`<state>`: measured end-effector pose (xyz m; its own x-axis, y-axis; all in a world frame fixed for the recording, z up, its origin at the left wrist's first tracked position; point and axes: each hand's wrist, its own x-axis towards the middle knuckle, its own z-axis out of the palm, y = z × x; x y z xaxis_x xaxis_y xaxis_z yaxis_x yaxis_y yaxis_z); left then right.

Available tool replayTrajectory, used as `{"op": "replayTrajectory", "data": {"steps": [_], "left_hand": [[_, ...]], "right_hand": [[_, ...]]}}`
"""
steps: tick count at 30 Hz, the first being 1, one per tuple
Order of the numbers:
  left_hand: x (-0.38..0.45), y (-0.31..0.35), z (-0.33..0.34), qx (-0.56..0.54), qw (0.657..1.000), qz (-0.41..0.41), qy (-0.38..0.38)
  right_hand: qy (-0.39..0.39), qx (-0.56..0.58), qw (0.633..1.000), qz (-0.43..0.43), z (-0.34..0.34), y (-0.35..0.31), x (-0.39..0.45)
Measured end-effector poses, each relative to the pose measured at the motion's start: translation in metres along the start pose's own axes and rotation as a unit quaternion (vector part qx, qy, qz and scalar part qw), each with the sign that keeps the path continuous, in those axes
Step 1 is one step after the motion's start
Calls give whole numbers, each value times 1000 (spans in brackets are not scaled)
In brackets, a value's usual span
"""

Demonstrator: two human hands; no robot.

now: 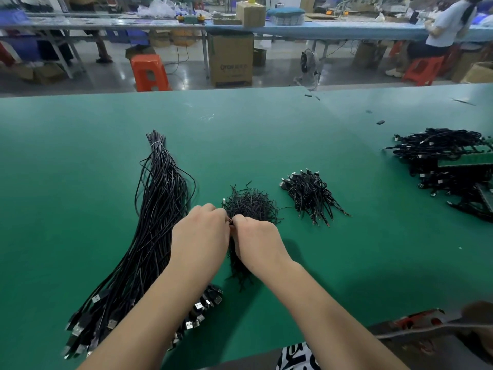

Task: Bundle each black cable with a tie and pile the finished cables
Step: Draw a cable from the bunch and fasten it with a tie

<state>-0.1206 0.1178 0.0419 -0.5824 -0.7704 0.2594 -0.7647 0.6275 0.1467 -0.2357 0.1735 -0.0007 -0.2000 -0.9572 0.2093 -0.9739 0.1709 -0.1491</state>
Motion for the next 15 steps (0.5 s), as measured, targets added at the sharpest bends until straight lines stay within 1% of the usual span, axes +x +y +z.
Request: {"op": "replayTrajectory", "data": {"steps": [2, 5, 7, 9, 10, 11, 12, 14, 15], "left_hand": [[1, -1, -1, -19, 1000, -8, -10], [2, -1, 0, -2, 1000, -11, -26], [3, -1, 2, 12, 999, -10, -32], [5, 0, 4, 20, 999, 1, -32], [5, 0, 5, 18, 999, 9, -28], [5, -1, 7, 13, 1000, 16, -23], [4, -2, 8, 10, 999, 25, -19], [1, -4, 9, 2, 998, 64, -3], [0, -6, 11, -2, 995, 95, 10]], "right_hand": [[-11, -14, 1000, -8, 0, 1, 0], [-28, -48, 998, -20, -1, -1, -2], [-17, -64, 997, -24, -5, -3, -5], [19, -68, 997, -33, -4, -2, -4], [21, -58, 997, -38, -2, 0, -3], [16, -40, 998, -36, 0, 1, -1], [-7, -10, 1000, -26, 1, 2, 1], [-35, 93, 995, 18, -1, 4, 2], [-64, 165, 983, 47, -4, 5, 4]]}}
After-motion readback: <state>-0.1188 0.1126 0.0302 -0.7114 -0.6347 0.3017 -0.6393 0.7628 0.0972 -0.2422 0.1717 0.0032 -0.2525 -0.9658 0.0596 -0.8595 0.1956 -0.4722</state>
